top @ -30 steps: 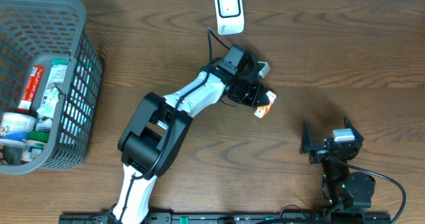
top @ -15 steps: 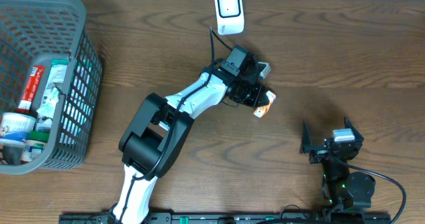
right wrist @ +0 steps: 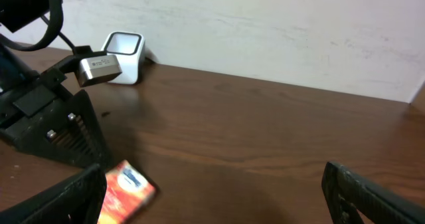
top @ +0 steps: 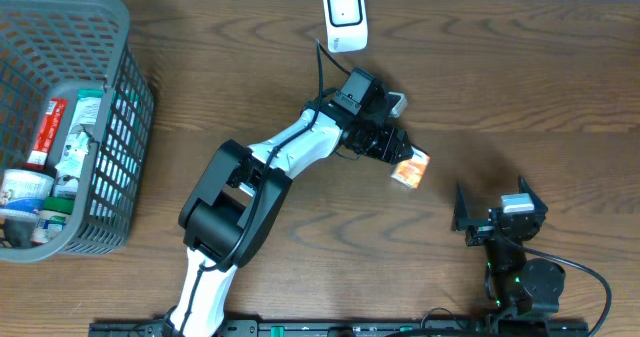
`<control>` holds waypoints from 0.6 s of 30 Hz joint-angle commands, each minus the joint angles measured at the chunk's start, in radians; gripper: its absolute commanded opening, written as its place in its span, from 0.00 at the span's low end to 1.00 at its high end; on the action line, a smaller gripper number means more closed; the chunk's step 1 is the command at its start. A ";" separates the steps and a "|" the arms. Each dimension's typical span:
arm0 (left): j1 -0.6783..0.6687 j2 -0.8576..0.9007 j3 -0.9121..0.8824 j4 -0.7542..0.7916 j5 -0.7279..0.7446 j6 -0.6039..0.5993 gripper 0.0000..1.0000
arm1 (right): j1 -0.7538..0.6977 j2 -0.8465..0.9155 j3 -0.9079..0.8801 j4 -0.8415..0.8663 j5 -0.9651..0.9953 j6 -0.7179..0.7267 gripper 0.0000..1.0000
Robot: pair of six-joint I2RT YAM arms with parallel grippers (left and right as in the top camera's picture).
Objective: Scan the item barcode
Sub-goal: 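Hold the tissue pack in front of the white scanner, then release, then withdraw the left gripper back toward the basket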
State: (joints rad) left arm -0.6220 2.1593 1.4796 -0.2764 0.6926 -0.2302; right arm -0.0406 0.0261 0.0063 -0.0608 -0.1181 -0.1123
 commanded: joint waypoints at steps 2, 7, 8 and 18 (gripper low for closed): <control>0.021 0.010 -0.005 0.012 -0.006 0.013 0.66 | 0.003 0.001 -0.001 -0.003 -0.003 0.014 0.99; 0.050 -0.036 -0.004 0.009 -0.006 0.013 0.66 | 0.003 0.001 -0.001 -0.003 -0.003 0.014 0.99; 0.055 -0.057 -0.004 0.007 -0.018 0.013 0.66 | 0.003 0.001 -0.001 -0.003 -0.003 0.014 0.99; 0.080 -0.449 0.063 -0.250 -0.574 0.008 0.66 | 0.003 0.001 -0.001 -0.003 -0.003 0.014 0.99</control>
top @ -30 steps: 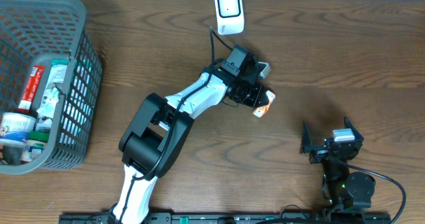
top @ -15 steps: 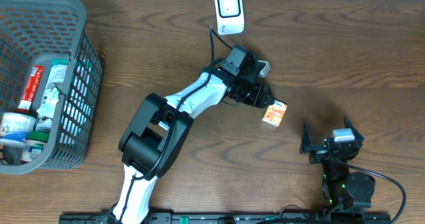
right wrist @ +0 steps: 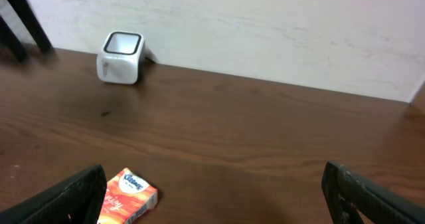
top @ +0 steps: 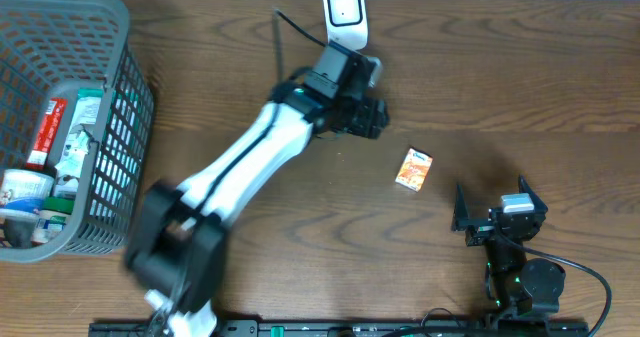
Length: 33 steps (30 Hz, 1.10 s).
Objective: Scan the item barcode
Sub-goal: 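Withdraw the left gripper back toward the basket, then reach the left gripper into the basket and grasp the mint wipes pack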
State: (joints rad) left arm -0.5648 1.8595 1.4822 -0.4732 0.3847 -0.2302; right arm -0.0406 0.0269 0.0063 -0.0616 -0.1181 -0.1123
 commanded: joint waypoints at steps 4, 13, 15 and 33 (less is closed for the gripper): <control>0.103 -0.302 0.145 -0.172 -0.411 -0.037 0.66 | 0.003 0.000 -0.001 -0.003 -0.003 0.014 0.99; 0.563 -0.542 0.212 -0.386 -0.449 -0.250 0.67 | 0.003 0.000 -0.001 -0.003 -0.003 0.014 0.99; 0.690 -0.560 0.211 -0.430 -0.449 -0.271 0.67 | 0.003 0.000 -0.001 -0.003 -0.003 0.014 0.99; 1.104 -0.183 0.150 -0.606 -0.446 -0.329 0.72 | 0.003 0.000 -0.001 -0.003 -0.003 0.014 0.99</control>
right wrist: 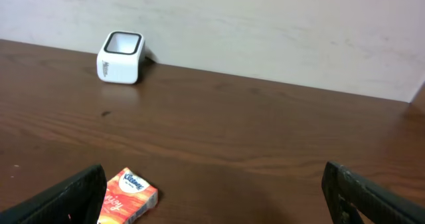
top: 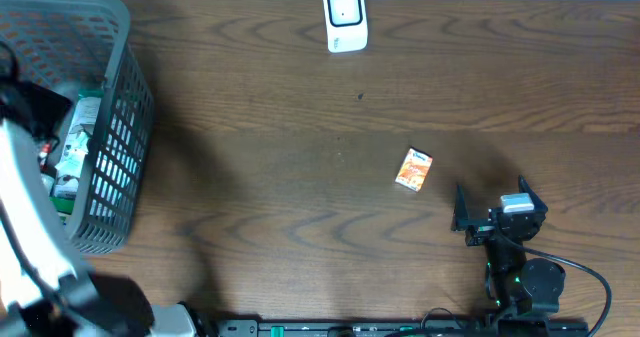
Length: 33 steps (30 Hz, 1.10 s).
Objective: Scan the item barcode
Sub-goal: 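Reach the left gripper into the basket and grasp the mint wipes pack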
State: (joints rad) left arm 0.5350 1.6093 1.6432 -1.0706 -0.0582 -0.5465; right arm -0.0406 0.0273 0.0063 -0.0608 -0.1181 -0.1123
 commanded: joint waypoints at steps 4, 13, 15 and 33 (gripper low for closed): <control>0.012 0.167 -0.011 -0.005 0.018 -0.013 0.72 | 0.003 0.000 -0.001 -0.003 -0.003 0.014 0.99; 0.018 0.302 -0.011 -0.003 0.027 -0.001 0.72 | 0.003 0.000 -0.001 -0.004 -0.003 0.014 0.99; 0.023 0.323 -0.011 0.001 0.027 -0.001 0.72 | 0.003 0.000 -0.001 -0.004 -0.003 0.014 0.99; 0.026 0.431 -0.018 0.050 0.019 0.054 0.81 | 0.003 0.000 -0.001 -0.003 -0.003 0.014 0.99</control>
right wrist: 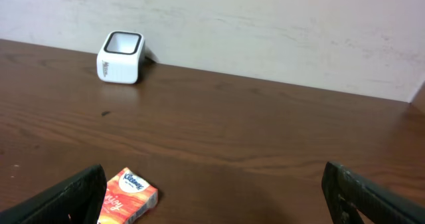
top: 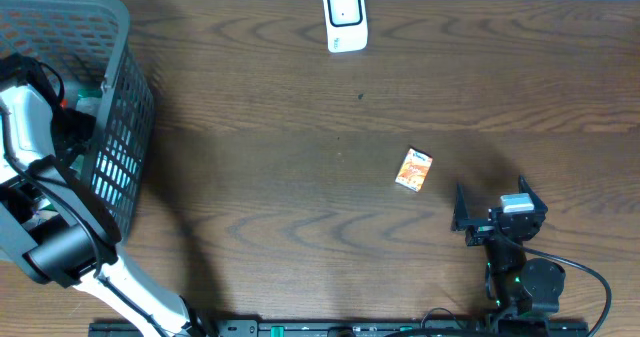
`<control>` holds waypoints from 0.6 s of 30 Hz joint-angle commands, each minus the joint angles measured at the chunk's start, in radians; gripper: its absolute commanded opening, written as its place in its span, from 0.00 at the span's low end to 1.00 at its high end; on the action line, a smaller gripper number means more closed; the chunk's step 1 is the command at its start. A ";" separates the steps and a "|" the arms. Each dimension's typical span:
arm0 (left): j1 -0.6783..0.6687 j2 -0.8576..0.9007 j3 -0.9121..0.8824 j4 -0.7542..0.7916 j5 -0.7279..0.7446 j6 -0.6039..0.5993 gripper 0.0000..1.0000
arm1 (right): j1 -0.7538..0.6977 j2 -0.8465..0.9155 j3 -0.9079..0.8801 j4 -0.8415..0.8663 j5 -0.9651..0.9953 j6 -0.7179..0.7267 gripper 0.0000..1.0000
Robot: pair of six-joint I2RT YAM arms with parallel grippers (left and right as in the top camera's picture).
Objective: Scan the item barcode
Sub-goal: 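Reach the left gripper into the basket and grasp the mint wipes pack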
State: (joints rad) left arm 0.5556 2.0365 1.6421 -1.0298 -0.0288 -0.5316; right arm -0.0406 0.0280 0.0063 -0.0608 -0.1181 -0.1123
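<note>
An orange tissue packet [top: 412,169] lies flat on the brown table, right of centre; it also shows at the lower left of the right wrist view [right wrist: 126,197]. The white scanner [top: 344,17] stands at the far edge of the table [right wrist: 121,56]. My left gripper [top: 80,127] reaches down into the grey basket at the far left, its fingers hidden among the mesh. My right gripper [top: 490,217] rests open near the front edge, just right of the packet [right wrist: 219,207], with nothing between its fingers.
The grey mesh basket [top: 112,22] fills the left end of the table and holds several packaged items. A pale wall [right wrist: 265,31] rises behind the scanner. The table's front edge lies close behind the right arm's base.
The left arm was a blur at the left edge over the basket; now its gripper sits down inside the basket. The packet, the scanner and the right gripper have not moved.
First my left gripper was at the orange packet, right of centre. Then the packet lay alone on the table and the gripper was near the scanner. After that the arm was over the basket, and now it reaches into it.
</note>
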 commanded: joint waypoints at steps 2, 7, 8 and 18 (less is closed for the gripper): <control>0.005 0.004 -0.025 0.026 -0.010 0.049 0.83 | 0.003 -0.001 -0.001 -0.003 -0.003 0.014 0.99; 0.004 0.004 -0.088 0.072 -0.009 0.048 0.83 | 0.003 -0.001 -0.001 -0.003 -0.003 0.014 0.99; 0.004 0.004 -0.101 0.084 -0.009 0.048 0.83 | 0.003 -0.001 -0.001 -0.003 -0.003 0.014 0.99; 0.004 0.001 -0.138 0.150 -0.005 0.048 0.43 | 0.003 -0.001 -0.001 -0.003 -0.003 0.014 0.99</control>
State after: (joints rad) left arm 0.5556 2.0357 1.5097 -0.8845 -0.0261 -0.4889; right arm -0.0406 0.0280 0.0063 -0.0608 -0.1181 -0.1123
